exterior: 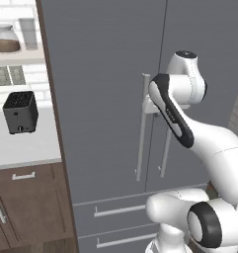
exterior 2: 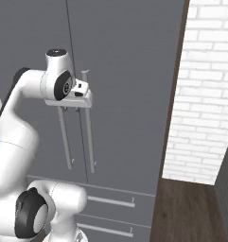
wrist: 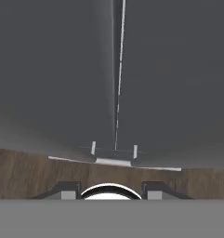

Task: Take the strawberry from the fridge and place it on top of the pancake, located on the dining counter.

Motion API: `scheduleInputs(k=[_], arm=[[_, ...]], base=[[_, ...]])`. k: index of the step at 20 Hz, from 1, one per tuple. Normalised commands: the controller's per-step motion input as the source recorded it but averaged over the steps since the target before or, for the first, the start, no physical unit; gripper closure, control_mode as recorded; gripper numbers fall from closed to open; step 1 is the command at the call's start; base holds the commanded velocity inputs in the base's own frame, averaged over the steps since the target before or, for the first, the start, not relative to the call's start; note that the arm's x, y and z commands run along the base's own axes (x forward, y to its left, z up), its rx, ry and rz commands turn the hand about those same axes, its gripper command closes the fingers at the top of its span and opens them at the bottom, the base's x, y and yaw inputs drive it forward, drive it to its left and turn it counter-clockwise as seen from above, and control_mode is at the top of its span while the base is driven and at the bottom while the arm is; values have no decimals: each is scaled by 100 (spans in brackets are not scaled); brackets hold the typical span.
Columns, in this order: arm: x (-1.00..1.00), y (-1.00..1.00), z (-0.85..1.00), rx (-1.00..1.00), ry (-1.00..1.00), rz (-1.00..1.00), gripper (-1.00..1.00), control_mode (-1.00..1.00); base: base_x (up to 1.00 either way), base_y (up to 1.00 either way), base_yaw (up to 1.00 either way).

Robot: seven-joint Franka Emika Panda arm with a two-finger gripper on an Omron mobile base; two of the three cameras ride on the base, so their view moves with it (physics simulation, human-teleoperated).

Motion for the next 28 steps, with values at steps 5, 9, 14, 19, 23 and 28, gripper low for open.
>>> scheduleInputs(k=[5, 9, 14, 19, 23, 28], arm=[[-40, 0, 0, 0, -1, 0, -100, -100], [-62, -8, 0, 1, -1, -7, -100, -100], [-68, -16, 0, -3, 0, -6, -100, -100], [-53, -1, -1, -3, -11, -4, -100, -100], [-44, 0, -3, 0, -12, 0, -100, -100], [-40, 0, -1, 0, -13, -1, -100, -100]], base=[[0, 0, 0], [0, 0, 0], [0, 0, 0], [0, 0, 0], [0, 0, 0], [0, 0, 0]])
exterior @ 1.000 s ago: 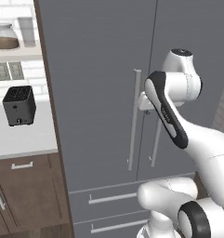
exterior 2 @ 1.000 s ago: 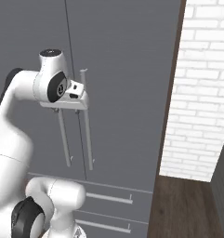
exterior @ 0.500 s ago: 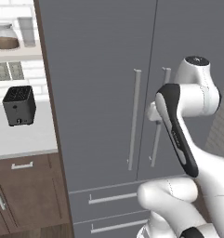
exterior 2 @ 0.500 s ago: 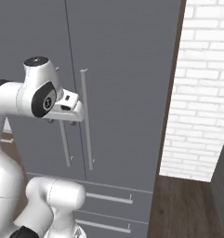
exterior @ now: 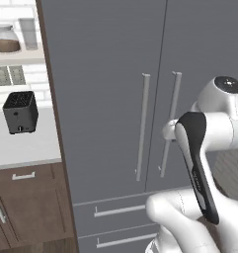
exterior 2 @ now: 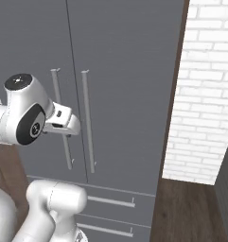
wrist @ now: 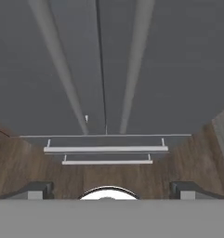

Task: Take the strawberry from the fridge and place it on top of the pancake, located on the dining counter.

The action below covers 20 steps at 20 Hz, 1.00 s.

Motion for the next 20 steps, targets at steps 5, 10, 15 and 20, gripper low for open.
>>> scheduleInputs(k=[5, 10, 15, 20], arm=[[-16, 0, 0, 0, -4, 0, -100, 100], [0, 0, 0, 0, 0, 0, -100, 100], [8, 0, 0, 0, 0, 0, -100, -100], [92, -11, 0, 0, 1, 0, -100, -100]], base=[[-51, 0, 0], [-97, 0, -2], [-37, 0, -1], [0, 0, 0]])
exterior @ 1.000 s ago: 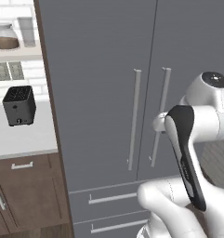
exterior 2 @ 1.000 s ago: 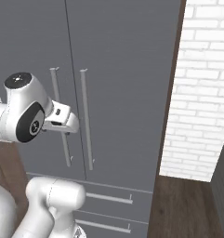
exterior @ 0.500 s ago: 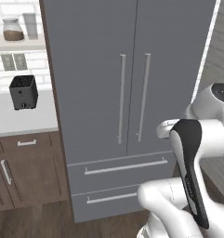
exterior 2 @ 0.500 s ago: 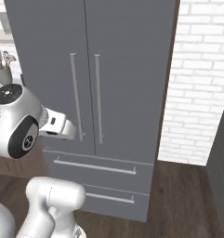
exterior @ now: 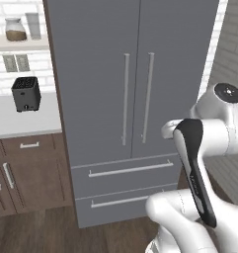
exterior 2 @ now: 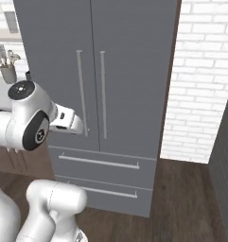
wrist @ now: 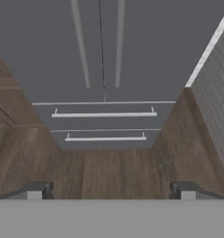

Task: Take the strawberry from the fridge and place it on top of the pancake, located on the dining counter.

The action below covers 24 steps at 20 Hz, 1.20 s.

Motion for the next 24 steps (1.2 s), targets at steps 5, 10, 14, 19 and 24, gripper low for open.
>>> scheduleInputs(k=[5, 10, 14, 19, 24], arm=[[100, -10, 9, -3, -14, 0, -100, -100], [75, -3, 16, -8, -49, 0, -100, -100], [72, -5, 23, 4, -28, 0, -100, -100], [73, 0, 35, 4, 1, 0, -100, -100], [57, 0, 22, 0, 14, 0, -100, -100]], base=[[0, 0, 0], [0, 0, 0], [0, 0, 0], [0, 0, 0], [0, 0, 0]])
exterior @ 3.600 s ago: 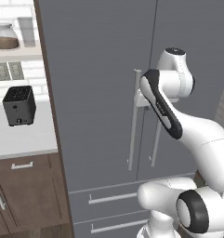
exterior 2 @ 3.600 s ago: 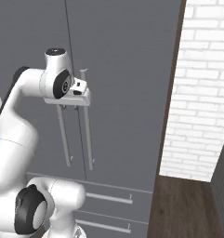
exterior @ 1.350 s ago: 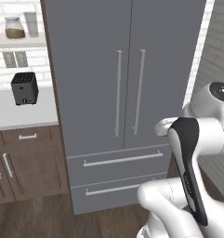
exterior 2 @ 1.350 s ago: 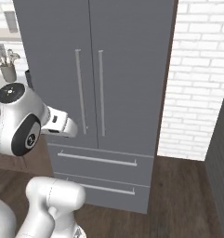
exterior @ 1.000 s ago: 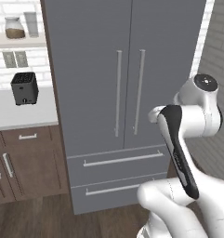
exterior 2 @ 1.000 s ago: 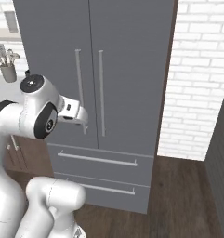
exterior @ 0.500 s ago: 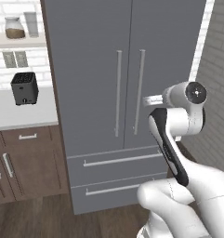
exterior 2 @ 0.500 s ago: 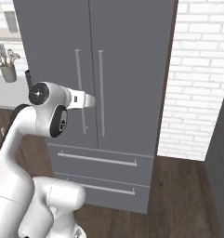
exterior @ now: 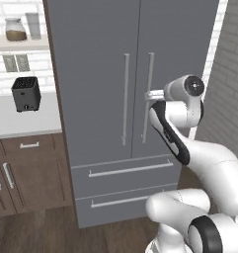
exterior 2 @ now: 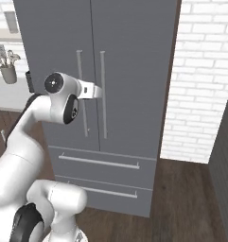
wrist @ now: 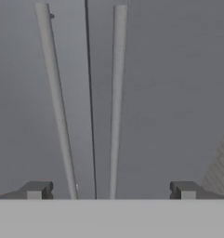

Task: Take the strawberry from the fridge and place it on top of the pancake, located on the dining counter.

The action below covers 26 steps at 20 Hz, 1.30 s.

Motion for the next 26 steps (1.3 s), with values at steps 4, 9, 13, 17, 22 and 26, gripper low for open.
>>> scheduleInputs(k=[4, 9, 13, 17, 22, 26], arm=[[21, -6, 2, 0, 4, 0, -100, -100], [14, -18, -4, 0, -4, 0, -100, -100], [47, -9, -21, 0, -1, 0, -100, -100], [76, 0, -20, 0, 0, 0, -100, -100], [65, -2, -8, 0, 0, 0, -100, -100], [65, -3, -16, 0, 0, 0, -100, -100]], base=[[0, 0, 0], [0, 0, 0], [0, 0, 0], [0, 0, 0], [0, 0, 0], [0, 0, 0]])
